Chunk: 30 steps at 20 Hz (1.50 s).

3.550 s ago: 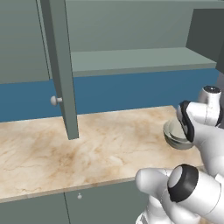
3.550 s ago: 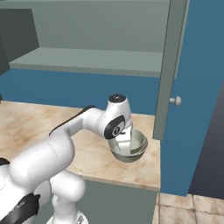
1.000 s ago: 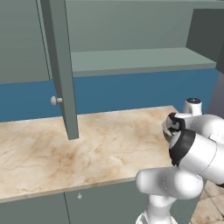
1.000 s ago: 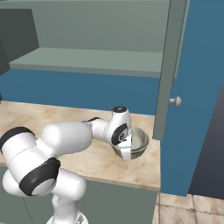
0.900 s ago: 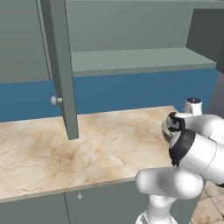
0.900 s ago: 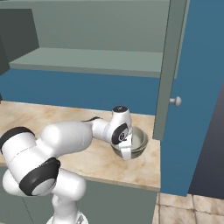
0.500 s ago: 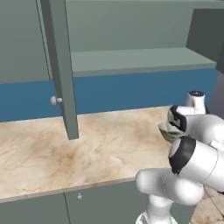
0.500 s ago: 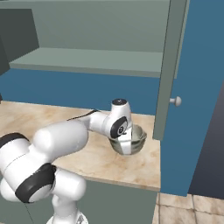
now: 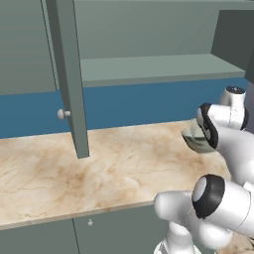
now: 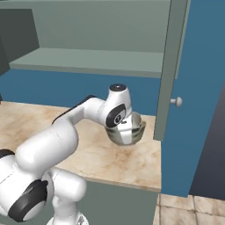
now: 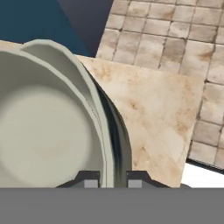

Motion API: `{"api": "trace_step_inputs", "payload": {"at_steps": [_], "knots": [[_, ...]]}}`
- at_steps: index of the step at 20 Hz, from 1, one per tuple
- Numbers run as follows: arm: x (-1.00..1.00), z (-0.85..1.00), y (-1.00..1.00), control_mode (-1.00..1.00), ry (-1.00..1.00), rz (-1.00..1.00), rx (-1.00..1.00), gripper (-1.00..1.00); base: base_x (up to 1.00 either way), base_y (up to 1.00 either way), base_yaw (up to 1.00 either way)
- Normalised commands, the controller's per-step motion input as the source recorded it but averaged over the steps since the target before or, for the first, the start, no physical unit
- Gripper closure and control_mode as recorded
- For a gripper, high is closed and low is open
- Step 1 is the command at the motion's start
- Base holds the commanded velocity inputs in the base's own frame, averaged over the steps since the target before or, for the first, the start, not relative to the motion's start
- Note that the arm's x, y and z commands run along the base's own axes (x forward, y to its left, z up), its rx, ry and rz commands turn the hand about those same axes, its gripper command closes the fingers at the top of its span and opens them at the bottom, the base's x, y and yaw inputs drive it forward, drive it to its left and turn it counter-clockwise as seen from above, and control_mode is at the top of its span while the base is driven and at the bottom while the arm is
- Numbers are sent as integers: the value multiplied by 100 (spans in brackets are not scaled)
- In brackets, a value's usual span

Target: Pick up the bowls on the counter and stack them on top of one another in the open cabinet. Place the smaller bowl on top of the larger bowl.

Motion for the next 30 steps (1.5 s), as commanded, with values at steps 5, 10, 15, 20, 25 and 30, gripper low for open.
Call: {"api": "trace_step_inputs", "payload": {"at_steps": [5,10,15,20,25,30], "knots": [[-19,76,25,-100,-12,11,1,100,0,0,0],[-11,76,47,-100,-14,10,0,100,0,0,0],[-16,79,50,-100,-15,9,0,100,0,0,0],[-34,64,44,-100,-15,12,0,100,0,0,0],[-33,57,30,-100,-21,13,5,100,0,0,0],[-31,64,26,-100,-24,10,7,100,0,0,0]]}}
